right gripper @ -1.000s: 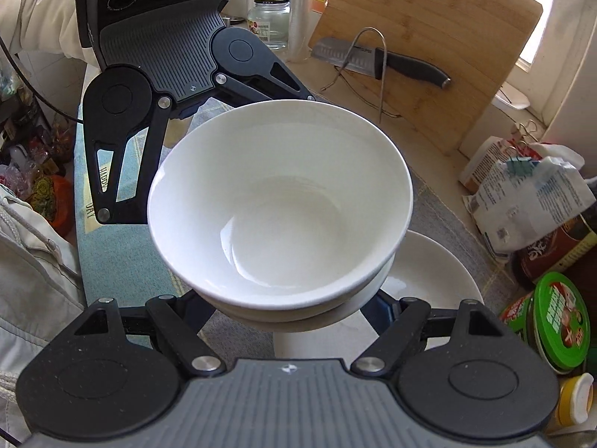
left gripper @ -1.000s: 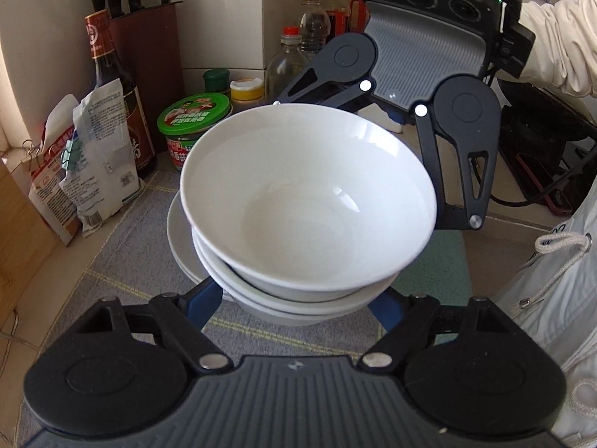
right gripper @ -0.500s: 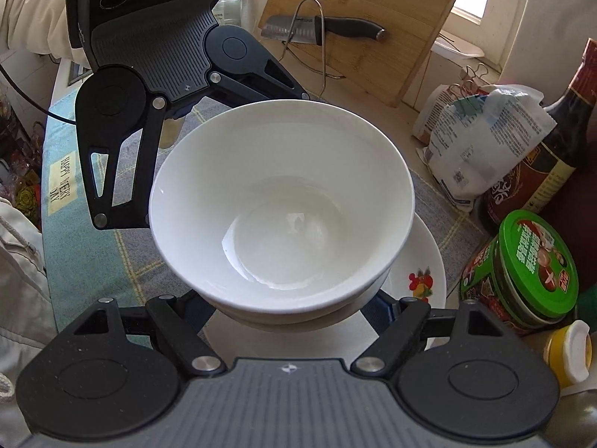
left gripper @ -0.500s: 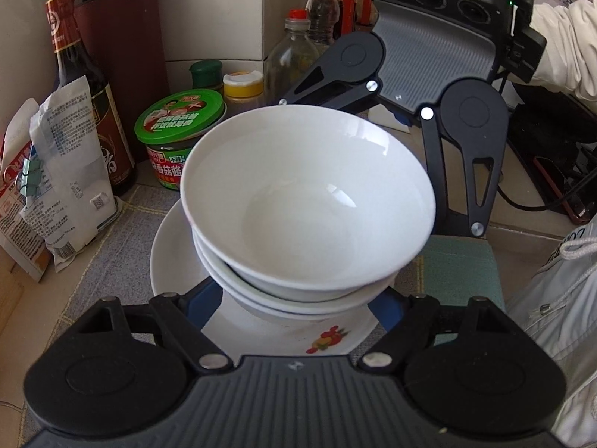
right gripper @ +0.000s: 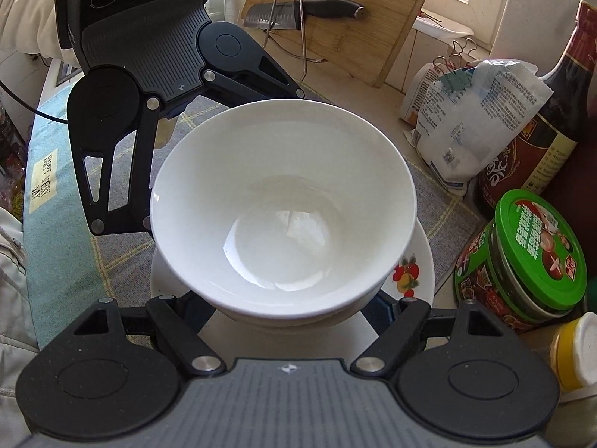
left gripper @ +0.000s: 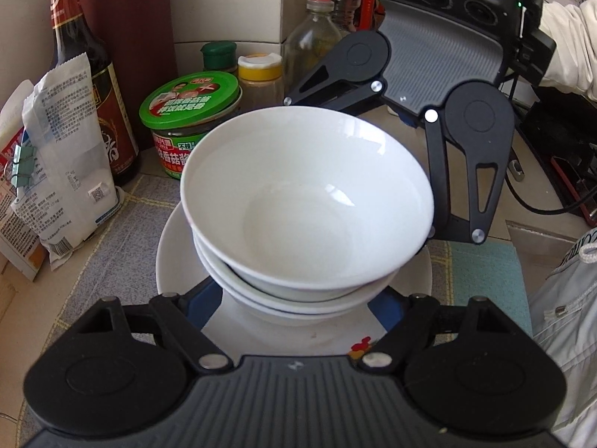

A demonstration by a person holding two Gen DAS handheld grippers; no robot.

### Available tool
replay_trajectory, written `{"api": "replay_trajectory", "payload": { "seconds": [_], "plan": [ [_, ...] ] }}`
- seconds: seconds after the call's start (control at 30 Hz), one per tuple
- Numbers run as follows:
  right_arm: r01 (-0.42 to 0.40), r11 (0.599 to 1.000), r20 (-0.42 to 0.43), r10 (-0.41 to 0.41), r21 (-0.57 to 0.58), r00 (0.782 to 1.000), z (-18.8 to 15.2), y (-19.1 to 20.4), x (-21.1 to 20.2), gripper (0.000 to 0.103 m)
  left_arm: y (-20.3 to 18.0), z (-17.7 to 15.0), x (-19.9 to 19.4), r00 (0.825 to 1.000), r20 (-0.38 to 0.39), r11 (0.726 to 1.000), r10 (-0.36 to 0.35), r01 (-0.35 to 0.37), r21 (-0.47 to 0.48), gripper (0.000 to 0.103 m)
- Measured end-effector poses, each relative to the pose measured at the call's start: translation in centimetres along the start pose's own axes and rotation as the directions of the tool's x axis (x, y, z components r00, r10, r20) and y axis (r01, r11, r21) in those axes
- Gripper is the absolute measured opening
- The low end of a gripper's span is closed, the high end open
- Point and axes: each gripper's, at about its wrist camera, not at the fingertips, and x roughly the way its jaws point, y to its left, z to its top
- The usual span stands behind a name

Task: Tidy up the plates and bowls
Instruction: 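Lower the bowl stack onto the fruit-print plates with both grippers, then open both grippers and withdraw them from the bowl stack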

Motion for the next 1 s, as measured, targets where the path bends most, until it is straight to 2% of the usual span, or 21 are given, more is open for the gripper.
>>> {"api": "replay_trajectory", "payload": {
  "seconds": [0.33,0.37,0.47,0.53,0.77,0.87,0.93,1.0],
  "plan": [
    [0.029,0.999,-0.002,-0.029,-0.029,1.000,0.2,0.4,0.0,0.086,0.3,-0.5,0.0,1.000,0.012,0.999,0.002,-0.002,-0.037,0.085],
    [0.030,0.999,0.000,-0.030,-0.020,1.000,0.2,0.3,-0.1,0.088,0.2,-0.5,-0.1,1.000,0.017,0.999,0.009,-0.008,-0.032,0.085],
    [0.027,1.000,0.014,-0.027,0.008,1.000,-0.1,0.1,-0.2,0.103,-0.1,-0.5,-0.5,0.998,0.030,0.998,0.049,-0.048,-0.029,0.095],
    [0.017,1.000,0.026,-0.018,0.017,1.000,-0.1,0.3,-0.5,0.103,0.0,-0.6,-0.7,0.998,0.022,0.997,0.064,-0.063,-0.046,0.097],
    [0.070,0.998,0.024,-0.069,-0.007,0.997,-0.3,1.4,-1.2,0.103,-1.5,-1.9,-2.6,0.993,0.046,0.991,0.105,-0.100,-0.084,0.097],
    [0.091,0.996,0.029,-0.092,0.020,0.995,-0.4,1.9,-2.0,0.103,-2.9,-2.4,-4.1,0.981,0.080,0.980,0.178,-0.169,-0.100,0.098],
    [0.118,0.992,0.028,-0.119,0.040,0.993,-0.5,2.5,-2.6,0.103,-4.1,-2.7,-5.7,0.960,0.127,0.964,0.251,-0.235,-0.128,0.102],
    [0.164,0.984,0.023,-0.166,0.068,0.986,-0.3,3.3,-3.1,0.103,-5.2,-3.1,-7.2,0.929,0.191,0.944,0.316,-0.290,-0.155,0.102]
  ]
}}
